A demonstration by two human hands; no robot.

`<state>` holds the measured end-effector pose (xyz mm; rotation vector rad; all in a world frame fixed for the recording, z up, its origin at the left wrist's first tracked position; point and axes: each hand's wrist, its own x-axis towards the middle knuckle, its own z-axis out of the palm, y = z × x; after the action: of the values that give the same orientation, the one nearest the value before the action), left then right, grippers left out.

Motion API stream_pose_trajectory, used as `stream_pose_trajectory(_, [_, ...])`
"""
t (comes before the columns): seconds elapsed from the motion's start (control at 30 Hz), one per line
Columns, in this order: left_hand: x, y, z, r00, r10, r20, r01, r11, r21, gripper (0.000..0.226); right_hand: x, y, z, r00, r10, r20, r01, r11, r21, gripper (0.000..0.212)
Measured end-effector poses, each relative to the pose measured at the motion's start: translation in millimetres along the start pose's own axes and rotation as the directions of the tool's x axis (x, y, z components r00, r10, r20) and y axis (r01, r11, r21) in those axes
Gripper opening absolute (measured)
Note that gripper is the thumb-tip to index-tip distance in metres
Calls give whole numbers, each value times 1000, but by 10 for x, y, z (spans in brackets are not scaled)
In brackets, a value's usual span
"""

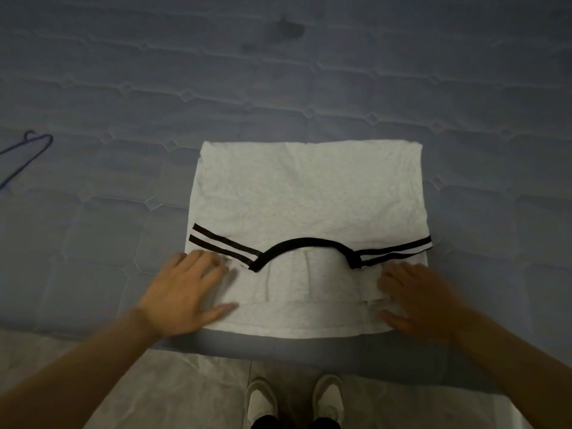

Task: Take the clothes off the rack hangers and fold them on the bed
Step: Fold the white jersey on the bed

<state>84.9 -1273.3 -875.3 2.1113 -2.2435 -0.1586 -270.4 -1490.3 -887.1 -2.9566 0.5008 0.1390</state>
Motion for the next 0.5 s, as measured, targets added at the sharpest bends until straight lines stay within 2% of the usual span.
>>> stream_pose_trajectory(0.07, [-183, 23, 65, 991, 99, 88, -101, 995, 25, 57, -117, -41, 121, 997, -58, 41, 59, 998, -32, 53])
stream_pose_trajectory(0.17, [-295, 57, 237, 963, 129, 237, -139, 990, 26, 70, -209, -70, 266, 990, -39, 137, 43, 999, -28, 65])
stream_pose_trajectory(0.23, [-305, 79, 333, 970, 79, 230, -79, 997, -6, 79, -230, -94, 344, 972, 34, 235, -36, 999, 7, 85])
stream_pose_trajectory(0.27, [-300, 72, 355, 979, 56, 196, -52, 998, -26, 80, -227, -97, 370, 966, 69, 249, -75, 997, 16, 93])
stream_pose_trajectory(0.3, [-286, 70, 357, 986, 41, 161, -34, 998, -50, 77, -225, -104, 388, 974, 98, 202, -106, 994, 31, 94])
stream_pose_trajectory(0.37, [-239, 49, 319, 997, 24, 77, -17, 996, -93, 56, -212, -84, 367, 992, 96, 79, -102, 993, 64, 80])
stream_pose_trajectory(0.43, [-158, 41, 198, 998, -43, 49, 50, 989, -140, 30, -179, -55, 296, 995, 82, -61, -77, 994, 83, 52])
stream_pose_trajectory(0.47, [-108, 45, 109, 994, -92, 54, 101, 977, -186, 28, -166, -47, 242, 991, 100, -91, -91, 991, 100, 33])
stream_pose_trajectory(0.5, [-42, 46, 9, 987, -152, 53, 160, 960, -229, 33, -119, -35, 150, 983, 151, -104, -133, 979, 156, 24])
